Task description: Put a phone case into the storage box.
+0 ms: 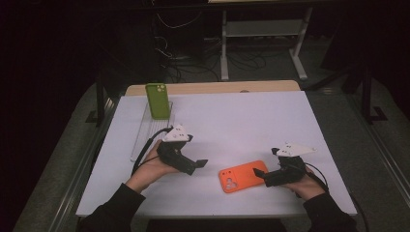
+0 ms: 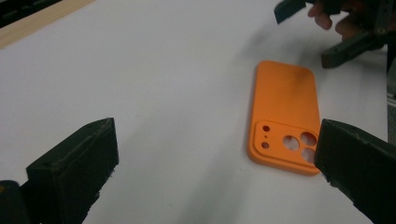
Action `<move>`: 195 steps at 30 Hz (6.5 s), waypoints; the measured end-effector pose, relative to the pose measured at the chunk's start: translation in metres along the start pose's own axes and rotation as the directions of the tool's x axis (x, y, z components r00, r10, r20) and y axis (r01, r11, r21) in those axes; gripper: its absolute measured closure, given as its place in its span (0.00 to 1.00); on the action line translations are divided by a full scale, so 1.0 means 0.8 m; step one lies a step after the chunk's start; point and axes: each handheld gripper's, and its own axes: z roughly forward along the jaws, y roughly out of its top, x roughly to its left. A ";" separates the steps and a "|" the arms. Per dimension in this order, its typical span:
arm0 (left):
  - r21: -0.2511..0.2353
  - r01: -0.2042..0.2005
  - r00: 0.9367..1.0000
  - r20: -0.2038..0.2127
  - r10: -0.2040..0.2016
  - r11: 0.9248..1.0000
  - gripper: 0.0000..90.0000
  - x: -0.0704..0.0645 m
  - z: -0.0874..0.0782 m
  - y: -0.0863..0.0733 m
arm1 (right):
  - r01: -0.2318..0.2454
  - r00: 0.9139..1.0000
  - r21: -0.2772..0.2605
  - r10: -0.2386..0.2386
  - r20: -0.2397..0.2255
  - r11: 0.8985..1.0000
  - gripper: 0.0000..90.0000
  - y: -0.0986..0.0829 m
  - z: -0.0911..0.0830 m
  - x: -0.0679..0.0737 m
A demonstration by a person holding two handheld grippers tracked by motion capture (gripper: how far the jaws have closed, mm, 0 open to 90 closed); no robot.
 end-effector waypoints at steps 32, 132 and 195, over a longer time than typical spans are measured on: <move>-0.020 0.046 0.998 0.051 -0.044 0.999 0.00 -0.003 0.009 -0.018 | -0.042 0.999 0.279 0.038 0.018 0.959 0.98 0.034 0.062 -0.037; -0.008 0.052 0.995 0.084 -0.051 0.999 0.00 -0.007 0.012 -0.024 | 0.166 0.947 -0.021 -0.165 -0.276 0.986 0.00 0.059 -0.024 0.008; 0.012 0.037 0.995 0.092 -0.038 0.999 0.00 -0.007 0.014 -0.027 | 0.505 0.841 0.344 -0.363 -0.401 0.791 0.04 0.003 0.048 0.052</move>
